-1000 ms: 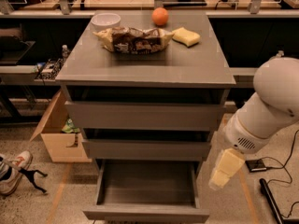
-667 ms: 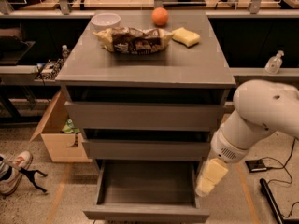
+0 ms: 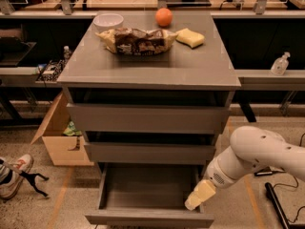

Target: Close bottom drawer

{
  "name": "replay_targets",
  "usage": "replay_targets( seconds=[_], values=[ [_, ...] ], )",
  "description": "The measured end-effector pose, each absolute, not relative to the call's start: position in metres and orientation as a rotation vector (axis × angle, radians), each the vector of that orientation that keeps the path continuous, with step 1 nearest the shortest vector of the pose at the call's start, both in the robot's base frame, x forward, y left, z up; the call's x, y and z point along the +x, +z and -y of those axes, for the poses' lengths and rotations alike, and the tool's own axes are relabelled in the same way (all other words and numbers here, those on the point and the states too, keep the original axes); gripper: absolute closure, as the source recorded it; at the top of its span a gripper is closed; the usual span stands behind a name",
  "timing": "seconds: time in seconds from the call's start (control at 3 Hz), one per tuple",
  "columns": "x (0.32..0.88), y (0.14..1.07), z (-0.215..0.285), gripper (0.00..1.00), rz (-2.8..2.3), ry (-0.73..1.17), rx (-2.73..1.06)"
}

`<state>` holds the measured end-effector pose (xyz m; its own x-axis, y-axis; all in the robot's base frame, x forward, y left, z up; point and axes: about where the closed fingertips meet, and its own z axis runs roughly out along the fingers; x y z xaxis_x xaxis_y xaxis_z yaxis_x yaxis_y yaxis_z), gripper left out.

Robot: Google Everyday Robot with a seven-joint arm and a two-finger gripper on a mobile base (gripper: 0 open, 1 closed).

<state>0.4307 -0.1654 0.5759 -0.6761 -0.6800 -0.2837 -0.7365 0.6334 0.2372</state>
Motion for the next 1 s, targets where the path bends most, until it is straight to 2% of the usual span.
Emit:
replay_targets(
  seconds=[0.33, 1.0],
  values=[
    [0.433, 0.511, 0.151, 0.0, -2.701, 0.626, -1.073],
    [0.429, 0.492, 0.149, 0.0, -2.718, 0.682, -1.045]
  ],
)
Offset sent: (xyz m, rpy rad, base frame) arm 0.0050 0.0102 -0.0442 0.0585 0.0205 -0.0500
